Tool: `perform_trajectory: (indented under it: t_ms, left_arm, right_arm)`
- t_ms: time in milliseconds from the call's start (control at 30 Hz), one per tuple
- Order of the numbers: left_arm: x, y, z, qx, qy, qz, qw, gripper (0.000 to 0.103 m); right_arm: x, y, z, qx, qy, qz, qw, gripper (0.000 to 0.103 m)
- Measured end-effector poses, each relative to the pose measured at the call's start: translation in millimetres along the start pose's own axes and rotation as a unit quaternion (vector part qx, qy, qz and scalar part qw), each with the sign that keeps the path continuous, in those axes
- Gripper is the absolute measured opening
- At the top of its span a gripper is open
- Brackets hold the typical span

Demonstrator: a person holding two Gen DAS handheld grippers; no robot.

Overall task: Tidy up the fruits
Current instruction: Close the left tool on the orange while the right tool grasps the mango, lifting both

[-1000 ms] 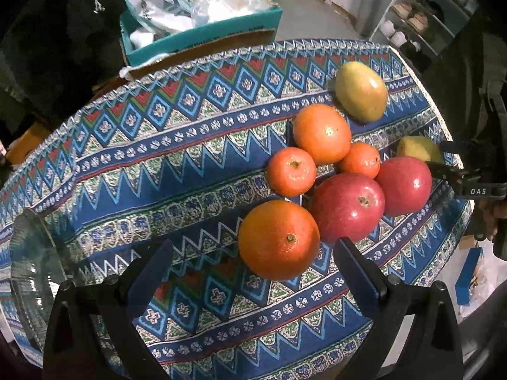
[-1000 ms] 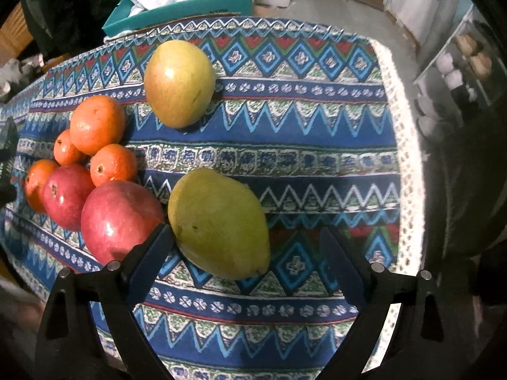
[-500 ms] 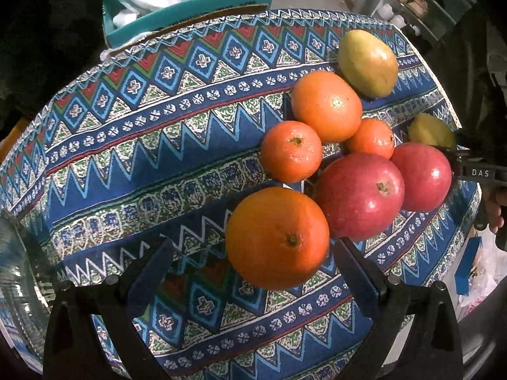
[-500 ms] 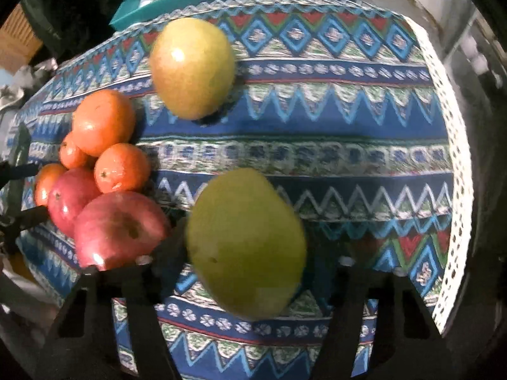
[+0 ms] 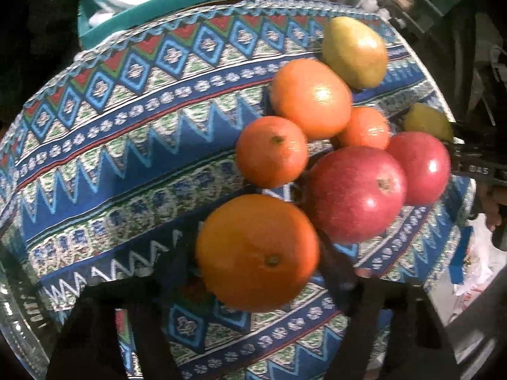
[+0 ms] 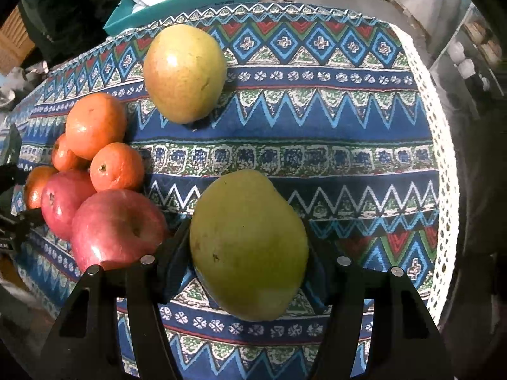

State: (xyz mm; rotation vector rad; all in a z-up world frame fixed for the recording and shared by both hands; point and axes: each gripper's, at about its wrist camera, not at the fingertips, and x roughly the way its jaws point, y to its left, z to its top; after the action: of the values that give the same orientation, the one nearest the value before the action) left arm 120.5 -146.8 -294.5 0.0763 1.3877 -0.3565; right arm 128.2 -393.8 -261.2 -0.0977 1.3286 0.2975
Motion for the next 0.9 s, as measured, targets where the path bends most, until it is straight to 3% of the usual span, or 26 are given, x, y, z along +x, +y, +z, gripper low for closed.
perform_trajectory:
  t_ms: [400,900]
  left_arm:
    - [-9,-6,-11,0.013,-0.025,0.03,0.9991,0.07]
    - [-85,-1,-24,0.015,-0.101,0.038,0.994,0.07]
  right_arm:
    - [-32,-1,4,-0.002,-0.046,-0.019,0.999,0.064]
    - [-87,41,23,-0.012,-0.118,-0.015,0.993,0.064]
